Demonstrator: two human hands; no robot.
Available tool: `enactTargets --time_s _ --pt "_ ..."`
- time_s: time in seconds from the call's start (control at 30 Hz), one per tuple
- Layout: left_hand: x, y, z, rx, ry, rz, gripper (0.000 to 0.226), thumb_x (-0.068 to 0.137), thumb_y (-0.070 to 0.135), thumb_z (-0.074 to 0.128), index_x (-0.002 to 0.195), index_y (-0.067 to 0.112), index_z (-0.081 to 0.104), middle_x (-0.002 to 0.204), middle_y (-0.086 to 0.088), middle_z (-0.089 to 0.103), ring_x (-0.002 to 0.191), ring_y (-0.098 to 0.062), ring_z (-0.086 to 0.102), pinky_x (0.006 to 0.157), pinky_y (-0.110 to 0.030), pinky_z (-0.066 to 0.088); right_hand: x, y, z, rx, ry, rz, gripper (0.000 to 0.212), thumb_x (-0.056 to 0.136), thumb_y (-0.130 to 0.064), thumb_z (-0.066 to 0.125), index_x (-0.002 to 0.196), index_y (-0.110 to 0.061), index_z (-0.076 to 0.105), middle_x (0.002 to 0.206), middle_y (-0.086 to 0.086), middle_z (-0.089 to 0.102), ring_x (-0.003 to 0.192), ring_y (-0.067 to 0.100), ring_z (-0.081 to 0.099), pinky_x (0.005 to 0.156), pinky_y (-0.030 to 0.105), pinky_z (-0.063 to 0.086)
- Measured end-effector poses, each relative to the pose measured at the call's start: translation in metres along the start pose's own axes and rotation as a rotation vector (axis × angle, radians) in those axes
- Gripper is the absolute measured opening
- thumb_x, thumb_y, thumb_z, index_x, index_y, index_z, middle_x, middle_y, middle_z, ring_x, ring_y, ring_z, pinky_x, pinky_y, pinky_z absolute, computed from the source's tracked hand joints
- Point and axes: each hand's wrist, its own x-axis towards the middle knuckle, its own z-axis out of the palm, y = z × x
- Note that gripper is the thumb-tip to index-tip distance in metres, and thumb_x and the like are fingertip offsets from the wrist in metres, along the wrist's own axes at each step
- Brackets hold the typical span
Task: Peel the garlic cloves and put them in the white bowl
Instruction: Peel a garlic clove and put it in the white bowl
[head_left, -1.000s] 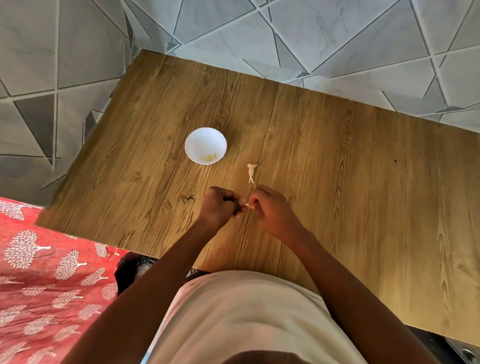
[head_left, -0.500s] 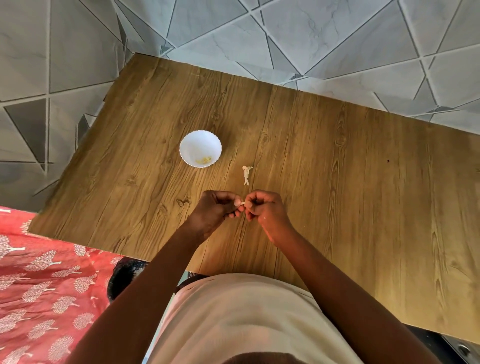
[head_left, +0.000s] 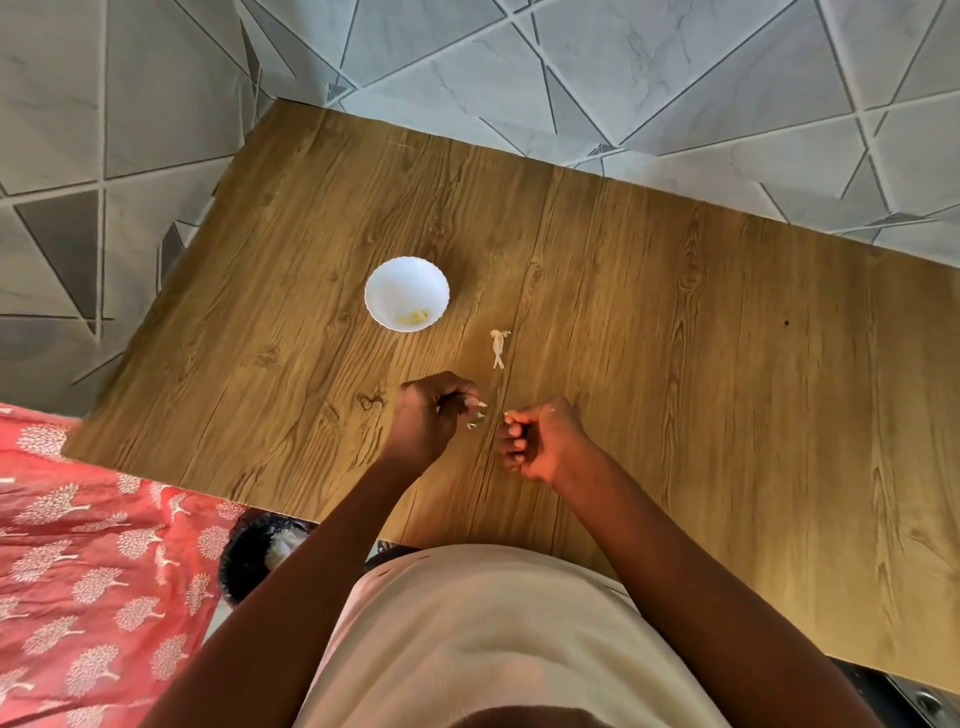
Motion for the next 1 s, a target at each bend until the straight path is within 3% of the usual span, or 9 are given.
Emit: enactTargets --time_s 0.13,0.23,0.33,0.43,0.53,0.6,0.67,0.83,1.0 --pt "-0.001 -0.007 -0.004 -0.090 -0.008 -0.142 0.016 0.090 -0.005 0.070 0.089 0.010 0.076 0.076 0.005 0.073 0.065 -0.016 0.068 0.065 -0.034 0.058 0.000 0.000 -0.006 -0.440 0.128 -0.325 0.014 0.094 -0.005 0.059 0.082 -0.006 0.064 0.062 0.004 0.056 0.052 0.014 0.046 0.048 0.025 0.035" --pt "-0.003 -0.005 -0.002 -0.133 -0.031 -0.226 0.010 0.091 0.002 0.073 0.091 0.010 0.077 0.077 0.002 0.076 0.068 -0.019 0.072 0.069 -0.038 0.061 0.006 0.004 -0.012 -0.856 0.214 -0.695 0.011 0.083 -0.007 0.080 0.077 -0.009 0.071 0.069 0.003 0.069 0.059 0.013 0.064 0.055 0.026 0.052" --pt "-0.004 -0.002 0.000 -0.177 -0.036 -0.300 0.010 0.090 0.004 0.075 0.093 0.013 0.078 0.082 0.002 0.078 0.076 -0.016 0.075 0.076 -0.036 0.063 0.012 0.007 -0.017 -1.080 0.269 -0.881 0.021 0.071 -0.012 0.090 0.071 -0.011 0.069 0.068 -0.003 0.067 0.064 0.009 0.066 0.061 0.022 0.053" --pt "-0.004 0.001 0.001 -0.197 -0.038 -0.313 0.013 0.089 0.003 0.076 0.092 0.016 0.077 0.083 0.001 0.078 0.079 -0.017 0.076 0.078 -0.038 0.064 0.014 0.005 -0.020 -1.132 0.257 -0.934 0.021 0.073 -0.010 0.088 0.073 -0.016 0.068 0.068 -0.010 0.064 0.064 0.001 0.061 0.060 0.021 0.049" --pt "-0.004 0.001 0.000 -0.197 -0.041 -0.290 0.011 0.090 0.000 0.074 0.093 0.010 0.075 0.083 -0.001 0.077 0.079 -0.018 0.076 0.077 -0.038 0.064 0.012 0.006 -0.023 -1.132 0.186 -0.984 0.015 0.085 0.001 0.074 0.090 -0.013 0.077 0.080 -0.008 0.070 0.075 0.003 0.067 0.075 0.024 0.054" --pt "-0.004 0.001 0.000 -0.202 -0.050 -0.267 0.010 0.090 -0.002 0.073 0.095 0.007 0.075 0.083 -0.002 0.076 0.078 -0.019 0.075 0.076 -0.039 0.063 0.009 0.006 -0.022 -1.099 0.169 -0.997 0.013 0.089 -0.003 0.073 0.096 -0.013 0.078 0.084 -0.008 0.073 0.079 0.003 0.069 0.077 0.021 0.056" --pt "-0.004 0.003 0.000 -0.199 -0.054 -0.248 0.011 0.088 -0.003 0.074 0.096 0.006 0.075 0.083 -0.003 0.076 0.076 -0.020 0.075 0.074 -0.038 0.063 0.006 0.007 -0.018 -1.053 0.136 -1.015 0.010 0.090 -0.011 0.075 0.098 -0.015 0.078 0.081 -0.010 0.072 0.077 0.004 0.069 0.073 0.020 0.056" --pt "-0.006 0.008 0.002 -0.211 -0.047 -0.233 0.014 0.084 -0.001 0.079 0.093 0.009 0.075 0.081 -0.003 0.075 0.072 -0.023 0.073 0.069 -0.038 0.063 0.007 0.007 -0.014 -0.965 0.109 -0.999 0.007 0.090 -0.009 0.074 0.095 -0.013 0.077 0.074 -0.001 0.073 0.066 0.010 0.069 0.065 0.034 0.060" --pt "-0.005 0.015 0.003 -0.322 -0.051 -0.276 0.012 0.084 -0.003 0.078 0.095 0.003 0.077 0.083 -0.007 0.077 0.075 -0.026 0.074 0.071 -0.034 0.063 0.005 0.006 -0.012 -1.055 0.125 -1.091 0.005 0.091 -0.005 0.071 0.092 -0.009 0.073 0.075 -0.008 0.067 0.067 -0.002 0.062 0.064 0.011 0.047"
